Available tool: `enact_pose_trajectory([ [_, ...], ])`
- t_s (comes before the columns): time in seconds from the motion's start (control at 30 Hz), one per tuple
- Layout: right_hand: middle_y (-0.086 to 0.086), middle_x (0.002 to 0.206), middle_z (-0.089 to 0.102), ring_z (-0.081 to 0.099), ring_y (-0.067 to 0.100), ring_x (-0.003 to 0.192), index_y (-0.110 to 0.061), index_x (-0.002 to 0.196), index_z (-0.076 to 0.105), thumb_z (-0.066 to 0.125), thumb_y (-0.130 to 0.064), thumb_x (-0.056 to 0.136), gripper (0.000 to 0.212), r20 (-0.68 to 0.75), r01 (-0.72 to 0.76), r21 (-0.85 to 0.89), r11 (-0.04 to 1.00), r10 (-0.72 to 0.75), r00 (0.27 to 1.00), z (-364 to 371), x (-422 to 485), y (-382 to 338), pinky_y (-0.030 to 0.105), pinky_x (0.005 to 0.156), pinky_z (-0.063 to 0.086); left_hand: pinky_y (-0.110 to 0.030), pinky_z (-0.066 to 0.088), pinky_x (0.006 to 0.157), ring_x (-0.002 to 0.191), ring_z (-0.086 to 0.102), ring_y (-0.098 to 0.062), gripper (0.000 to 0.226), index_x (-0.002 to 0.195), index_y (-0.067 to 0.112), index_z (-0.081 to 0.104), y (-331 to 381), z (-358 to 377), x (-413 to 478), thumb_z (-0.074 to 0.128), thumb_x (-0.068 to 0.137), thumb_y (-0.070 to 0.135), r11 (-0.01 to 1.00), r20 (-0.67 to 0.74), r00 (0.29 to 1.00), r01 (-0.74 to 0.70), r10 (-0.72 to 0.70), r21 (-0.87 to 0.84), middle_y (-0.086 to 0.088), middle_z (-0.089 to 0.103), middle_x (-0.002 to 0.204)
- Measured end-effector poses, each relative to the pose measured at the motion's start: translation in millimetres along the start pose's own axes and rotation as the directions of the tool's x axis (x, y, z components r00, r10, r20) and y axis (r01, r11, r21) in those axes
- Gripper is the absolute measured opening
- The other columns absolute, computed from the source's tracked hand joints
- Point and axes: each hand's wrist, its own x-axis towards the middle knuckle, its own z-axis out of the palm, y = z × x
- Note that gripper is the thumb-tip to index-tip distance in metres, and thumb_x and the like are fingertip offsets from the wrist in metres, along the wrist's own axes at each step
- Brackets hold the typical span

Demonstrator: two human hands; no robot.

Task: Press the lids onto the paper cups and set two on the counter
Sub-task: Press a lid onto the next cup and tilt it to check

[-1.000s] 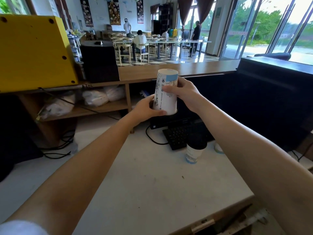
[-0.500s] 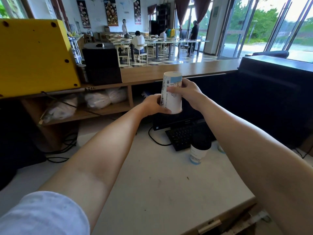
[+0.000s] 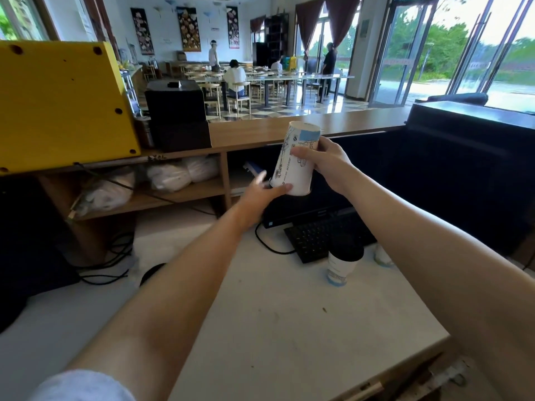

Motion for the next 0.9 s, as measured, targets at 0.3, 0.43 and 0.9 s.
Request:
enact_pose_trajectory([
  [0.3, 0.015, 0.122, 0.06, 0.062, 0.023, 0.109, -0.003, 0.131, 0.042, 0.07, -0.005, 0.08, 0.058, 0.06, -0.037, 0.225, 0.974, 0.024, 0.998, -4.8, -16.0, 7.9, 0.031, 0.088, 0.055, -0.043, 0.04, 0.108, 0.1, 0.056, -0.026, 0.031, 0.11, 0.009, 0.06, -12.6, 23.4, -22.0, 0.057, 0.091, 0.033, 0.642, 0.038, 0.998, 0.062, -0.051, -0.764, -0.016, 0.058, 0.108],
  [0.43, 0.015, 0.124, 0.06, 0.062, 0.025, 0.111, -0.01, 0.132, 0.042, 0.073, -0.007, 0.078, 0.063, 0.118, -0.049, 0.065, 0.997, 0.041, 0.992, -23.6, -14.8, -0.8, 0.036, 0.094, 0.053, -0.045, 0.045, 0.1, 0.101, 0.06, -0.025, 0.022, 0.109, 0.012, 0.057, 5.8, 6.2, -13.2, 0.056, 0.092, 0.026, 0.715, -0.014, 1.0, 0.008, -0.025, -0.699, -0.011, 0.062, 0.109],
  [0.9, 0.002, 0.115, 0.063, 0.062, 0.011, 0.1, -0.009, 0.121, 0.047, 0.075, -0.017, 0.077, 0.052, 0.24, 0.086, -0.398, 0.913, 0.013, 0.971, -0.5, -21.9, 1.7, 0.026, 0.089, 0.053, -0.034, 0.054, 0.09, 0.103, 0.066, -0.018, 0.052, 0.114, 0.009, 0.058, 92.1, -15.0, -2.1, 0.081, 0.067, 0.011, 0.954, 0.005, 0.954, -0.3, 0.3, -0.006, -0.005, 0.067, 0.112],
])
